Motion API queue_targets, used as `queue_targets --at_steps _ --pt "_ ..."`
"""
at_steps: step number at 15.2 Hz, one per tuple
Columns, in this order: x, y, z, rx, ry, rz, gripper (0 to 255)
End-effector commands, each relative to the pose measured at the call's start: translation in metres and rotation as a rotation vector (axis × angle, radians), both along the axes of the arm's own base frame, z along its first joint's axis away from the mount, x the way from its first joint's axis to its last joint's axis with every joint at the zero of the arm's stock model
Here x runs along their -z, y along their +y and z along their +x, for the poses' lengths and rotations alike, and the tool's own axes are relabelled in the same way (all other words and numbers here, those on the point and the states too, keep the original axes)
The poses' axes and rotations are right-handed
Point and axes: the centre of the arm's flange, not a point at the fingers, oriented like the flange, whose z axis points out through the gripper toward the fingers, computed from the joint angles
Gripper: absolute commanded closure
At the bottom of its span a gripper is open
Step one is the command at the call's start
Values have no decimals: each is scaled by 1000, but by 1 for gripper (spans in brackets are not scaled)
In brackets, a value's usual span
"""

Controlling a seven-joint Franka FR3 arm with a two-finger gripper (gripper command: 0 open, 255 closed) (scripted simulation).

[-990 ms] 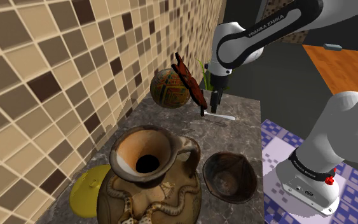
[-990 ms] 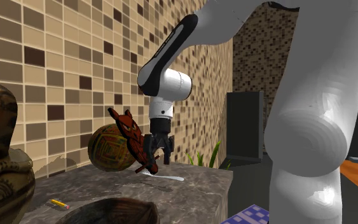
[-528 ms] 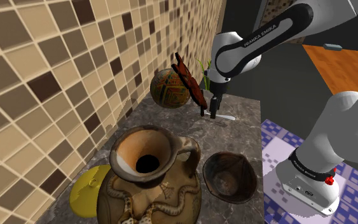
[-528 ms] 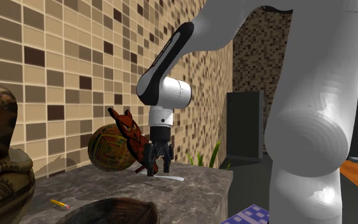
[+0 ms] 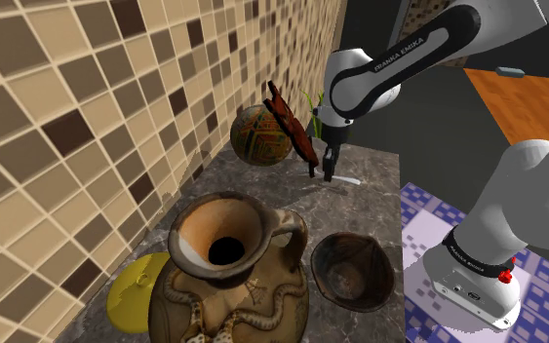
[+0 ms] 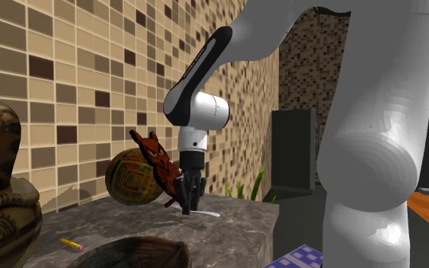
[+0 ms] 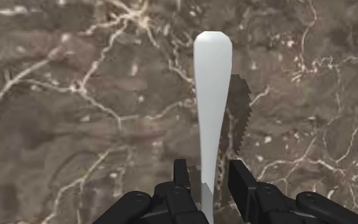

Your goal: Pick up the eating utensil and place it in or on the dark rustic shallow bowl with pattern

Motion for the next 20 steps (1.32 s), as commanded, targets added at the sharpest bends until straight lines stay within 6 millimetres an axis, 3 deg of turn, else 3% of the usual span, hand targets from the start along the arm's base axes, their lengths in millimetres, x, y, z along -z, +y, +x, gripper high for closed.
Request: queue_targets --at_steps 1,7,20 --pt "1 -1 0 1 2 -1 255" --pt "1 -1 0 1 2 -1 255" --pt "-67 -1 0 1 2 -1 255"
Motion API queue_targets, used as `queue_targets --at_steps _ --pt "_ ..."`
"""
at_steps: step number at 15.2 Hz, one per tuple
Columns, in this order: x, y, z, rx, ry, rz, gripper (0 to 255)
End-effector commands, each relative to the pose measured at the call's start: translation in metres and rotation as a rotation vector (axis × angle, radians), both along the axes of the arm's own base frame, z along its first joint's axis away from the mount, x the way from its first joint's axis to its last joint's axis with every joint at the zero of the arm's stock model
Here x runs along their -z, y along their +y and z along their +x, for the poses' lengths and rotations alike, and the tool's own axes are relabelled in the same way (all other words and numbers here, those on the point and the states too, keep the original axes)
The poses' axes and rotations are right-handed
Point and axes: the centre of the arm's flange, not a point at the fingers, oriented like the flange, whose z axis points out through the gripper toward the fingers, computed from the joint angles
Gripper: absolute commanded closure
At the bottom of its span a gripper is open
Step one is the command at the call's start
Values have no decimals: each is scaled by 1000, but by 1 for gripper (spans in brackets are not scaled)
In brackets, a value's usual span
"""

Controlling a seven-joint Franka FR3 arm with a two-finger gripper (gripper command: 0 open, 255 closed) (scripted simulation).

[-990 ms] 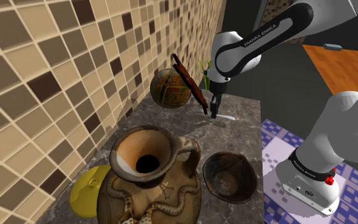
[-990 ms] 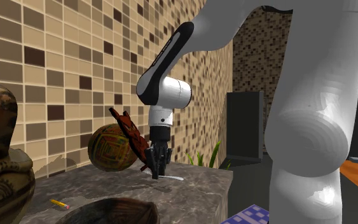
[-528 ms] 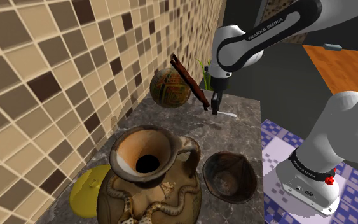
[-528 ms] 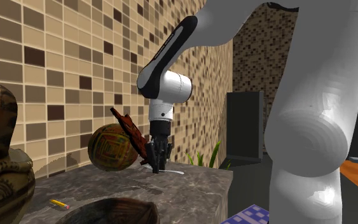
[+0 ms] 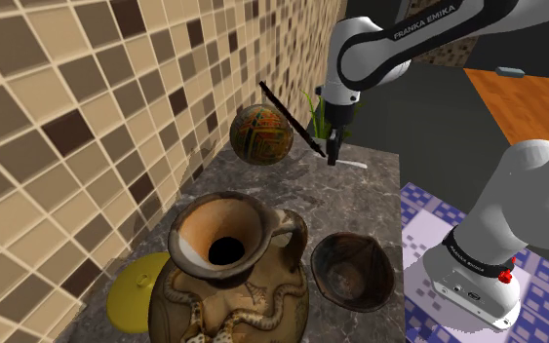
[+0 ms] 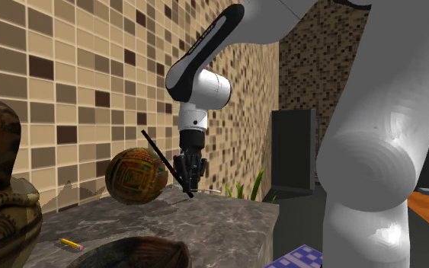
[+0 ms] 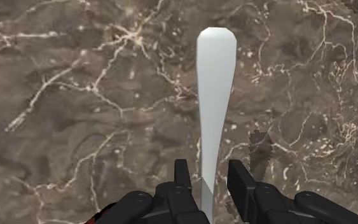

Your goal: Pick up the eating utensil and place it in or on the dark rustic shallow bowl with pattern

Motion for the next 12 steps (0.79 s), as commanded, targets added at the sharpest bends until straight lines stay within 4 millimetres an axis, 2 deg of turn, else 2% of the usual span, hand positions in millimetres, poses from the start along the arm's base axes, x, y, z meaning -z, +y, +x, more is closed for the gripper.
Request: queue_targets --at_steps 1,12 --pt "-11 1 -1 0 0 0 255" --pt "-69 1 -1 0 0 0 255"
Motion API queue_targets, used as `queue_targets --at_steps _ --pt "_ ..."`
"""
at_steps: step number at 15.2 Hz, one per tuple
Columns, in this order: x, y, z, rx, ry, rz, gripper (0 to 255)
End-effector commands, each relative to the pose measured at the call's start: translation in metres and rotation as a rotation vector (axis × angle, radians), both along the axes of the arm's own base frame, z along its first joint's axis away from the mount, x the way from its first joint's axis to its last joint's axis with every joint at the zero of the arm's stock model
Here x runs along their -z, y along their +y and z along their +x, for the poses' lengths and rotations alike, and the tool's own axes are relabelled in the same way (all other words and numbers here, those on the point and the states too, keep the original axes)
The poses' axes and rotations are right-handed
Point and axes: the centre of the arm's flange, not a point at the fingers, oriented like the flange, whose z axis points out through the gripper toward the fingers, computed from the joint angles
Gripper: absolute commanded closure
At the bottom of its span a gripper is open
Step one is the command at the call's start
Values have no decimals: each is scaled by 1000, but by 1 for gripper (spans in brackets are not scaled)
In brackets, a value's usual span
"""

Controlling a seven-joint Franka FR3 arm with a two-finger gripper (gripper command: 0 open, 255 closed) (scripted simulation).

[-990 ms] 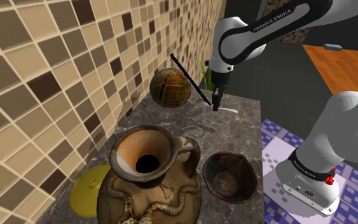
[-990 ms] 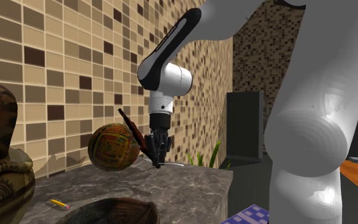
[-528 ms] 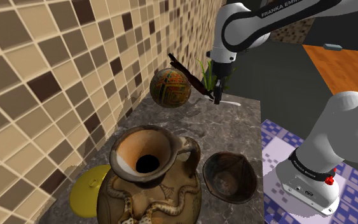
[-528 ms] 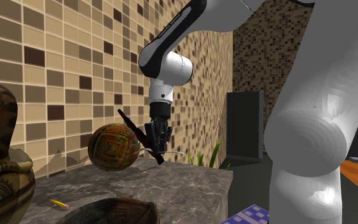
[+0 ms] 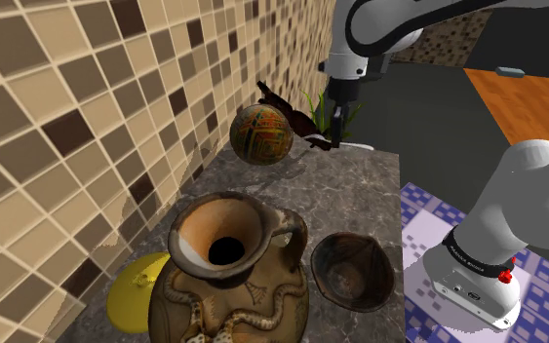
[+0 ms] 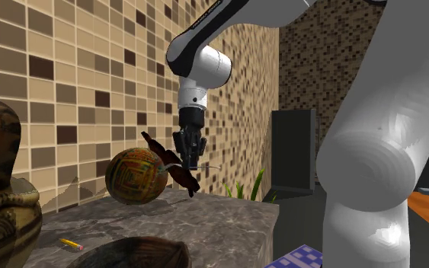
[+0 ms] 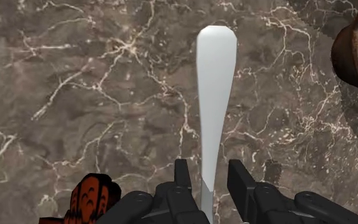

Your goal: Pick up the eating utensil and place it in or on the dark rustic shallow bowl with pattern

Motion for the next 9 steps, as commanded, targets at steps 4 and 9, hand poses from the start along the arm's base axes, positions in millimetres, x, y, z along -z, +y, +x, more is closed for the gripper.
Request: queue_targets --at_steps 4,9 --pt "-26 -1 0 0 0 0 255" --pt "-44 8 -10 0 0 0 255"
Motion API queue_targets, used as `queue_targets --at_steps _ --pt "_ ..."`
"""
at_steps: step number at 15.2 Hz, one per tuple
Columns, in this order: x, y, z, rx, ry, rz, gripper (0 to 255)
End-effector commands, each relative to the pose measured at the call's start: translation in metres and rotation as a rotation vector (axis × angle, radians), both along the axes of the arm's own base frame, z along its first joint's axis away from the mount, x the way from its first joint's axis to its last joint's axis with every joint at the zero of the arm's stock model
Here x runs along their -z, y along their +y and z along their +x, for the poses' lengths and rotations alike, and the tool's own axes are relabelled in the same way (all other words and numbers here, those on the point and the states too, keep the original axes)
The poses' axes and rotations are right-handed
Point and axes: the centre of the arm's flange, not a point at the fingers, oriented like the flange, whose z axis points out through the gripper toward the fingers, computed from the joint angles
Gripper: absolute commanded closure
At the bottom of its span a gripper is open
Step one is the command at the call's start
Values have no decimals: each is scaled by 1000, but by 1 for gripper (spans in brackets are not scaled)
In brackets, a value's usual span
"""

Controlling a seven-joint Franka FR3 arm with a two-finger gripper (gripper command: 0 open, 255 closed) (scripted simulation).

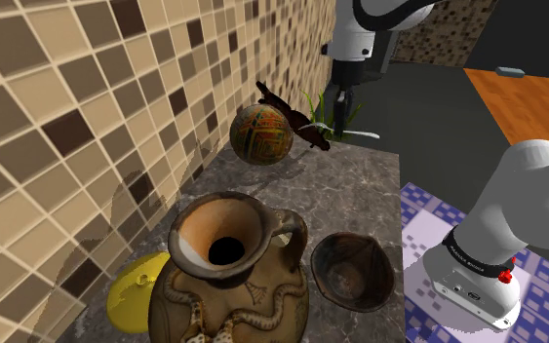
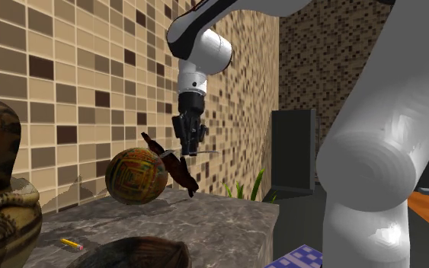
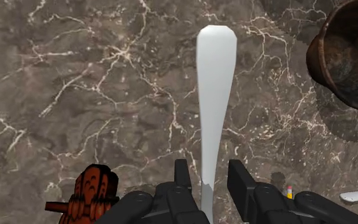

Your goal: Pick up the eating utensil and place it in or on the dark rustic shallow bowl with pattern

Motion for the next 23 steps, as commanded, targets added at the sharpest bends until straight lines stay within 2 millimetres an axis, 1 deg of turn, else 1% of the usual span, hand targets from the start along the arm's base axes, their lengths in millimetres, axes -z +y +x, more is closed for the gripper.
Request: queue_targets --at_steps 1,21,22,23 --pt "-2 14 -15 0 0 0 255" --pt "9 197 -204 0 0 0 255" --pt "10 209 -216 0 0 0 255" --pt "15 209 -216 0 0 0 255"
